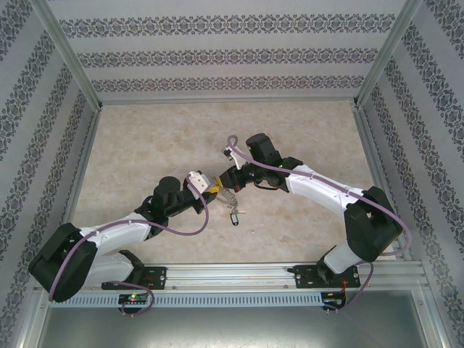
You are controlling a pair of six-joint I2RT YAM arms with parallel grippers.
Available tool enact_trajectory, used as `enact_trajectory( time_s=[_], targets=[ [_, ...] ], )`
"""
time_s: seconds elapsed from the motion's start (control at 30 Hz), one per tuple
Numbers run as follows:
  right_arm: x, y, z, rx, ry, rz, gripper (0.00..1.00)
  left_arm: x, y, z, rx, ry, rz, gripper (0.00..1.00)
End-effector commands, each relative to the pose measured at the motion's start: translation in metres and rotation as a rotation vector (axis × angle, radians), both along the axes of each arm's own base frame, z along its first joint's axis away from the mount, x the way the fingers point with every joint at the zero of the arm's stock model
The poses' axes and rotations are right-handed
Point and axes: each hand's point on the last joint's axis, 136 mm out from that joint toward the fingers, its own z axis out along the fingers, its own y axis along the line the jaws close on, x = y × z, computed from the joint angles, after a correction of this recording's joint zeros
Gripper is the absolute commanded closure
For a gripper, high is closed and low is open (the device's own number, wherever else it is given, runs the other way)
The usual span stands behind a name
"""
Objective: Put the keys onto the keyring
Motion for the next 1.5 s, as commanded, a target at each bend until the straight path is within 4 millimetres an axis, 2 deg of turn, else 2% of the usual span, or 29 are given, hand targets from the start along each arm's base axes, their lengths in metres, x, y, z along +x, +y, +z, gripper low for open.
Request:
enact_trajectory(
  time_s=[0.0,0.23,0.47,0.83,0.93,1.47],
  targets=[
    [-0.008,0.003,0.006,0.031,0.004,0.038,1.0,0.004,0.001,0.01,0.003,-0.035,0.02,0.8],
    [-0.01,0.003,0.004,0.024,0.011,0.042,1.0,0.007,0.004,0.014,0.009,-0.057,0.046,0.75],
    [-0.009,0.003,0.003,0.02,0.011,0.038,1.0,0.007,0.004,0.016,0.006,-0.067,0.045,0.74],
    [-0.008,0.006,0.007,0.029,0.006,0.04,1.0,-0.002,0.01,0.006,0.074,-0.052,0.027,0.84],
    [-0.009,0.007,0.006,0.029,0.013,0.05,1.0,-0.002,0.012,0.007,0.076,-0.062,0.033,0.84],
    [-0.022,0.011,0.001,0.032,0.055,0.108,1.0,0.006,0.007,0.013,0.077,-0.08,0.032,0.79]
  ],
)
